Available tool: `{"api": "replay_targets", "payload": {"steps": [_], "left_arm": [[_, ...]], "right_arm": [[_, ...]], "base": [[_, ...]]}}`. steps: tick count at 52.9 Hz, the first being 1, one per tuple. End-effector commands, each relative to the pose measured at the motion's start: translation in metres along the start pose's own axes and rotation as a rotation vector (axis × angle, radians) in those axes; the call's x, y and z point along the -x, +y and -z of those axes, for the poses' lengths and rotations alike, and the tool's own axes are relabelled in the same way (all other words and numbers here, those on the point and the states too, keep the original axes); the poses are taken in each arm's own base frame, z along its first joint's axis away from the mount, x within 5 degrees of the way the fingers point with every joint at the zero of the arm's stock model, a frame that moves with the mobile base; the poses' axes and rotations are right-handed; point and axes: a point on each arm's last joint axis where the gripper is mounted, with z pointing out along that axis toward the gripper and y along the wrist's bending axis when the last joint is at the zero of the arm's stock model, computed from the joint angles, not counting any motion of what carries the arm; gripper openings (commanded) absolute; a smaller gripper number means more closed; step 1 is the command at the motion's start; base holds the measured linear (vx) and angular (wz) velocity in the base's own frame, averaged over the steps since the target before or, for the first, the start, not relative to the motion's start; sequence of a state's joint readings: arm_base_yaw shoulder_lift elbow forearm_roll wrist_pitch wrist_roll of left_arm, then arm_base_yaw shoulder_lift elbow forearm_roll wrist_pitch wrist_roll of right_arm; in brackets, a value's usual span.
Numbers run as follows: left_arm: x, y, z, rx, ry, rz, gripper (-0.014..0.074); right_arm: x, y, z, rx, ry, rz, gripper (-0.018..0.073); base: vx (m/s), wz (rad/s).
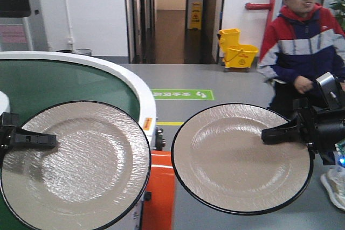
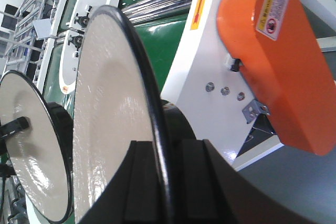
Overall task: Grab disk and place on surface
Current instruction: 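Hold both plates upright while the base drives to the steel table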
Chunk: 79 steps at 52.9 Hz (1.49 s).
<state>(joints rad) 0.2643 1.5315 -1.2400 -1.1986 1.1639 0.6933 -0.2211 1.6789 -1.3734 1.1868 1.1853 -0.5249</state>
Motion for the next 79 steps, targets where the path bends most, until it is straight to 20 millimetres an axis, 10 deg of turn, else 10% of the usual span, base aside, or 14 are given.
{"api": "replay_targets", "payload": {"steps": [1, 79], "left_arm": [[0.0109, -0.0314, 0.0112, -0.12, -0.098, -0.002, -0.0002], [0.0109, -0.0315, 0.0112, -0.121, -0.098, -0.001, -0.0002]], "right_arm": [[0.0054, 0.0354, 0.0164, 0.122, -0.084, 0.027, -0.0009], [0.0053, 0.0354, 0.0164, 0.123, -0.082, 0.027, -0.0009]], "base": [[-0.03, -0.28], [0.13, -0.43]]}}
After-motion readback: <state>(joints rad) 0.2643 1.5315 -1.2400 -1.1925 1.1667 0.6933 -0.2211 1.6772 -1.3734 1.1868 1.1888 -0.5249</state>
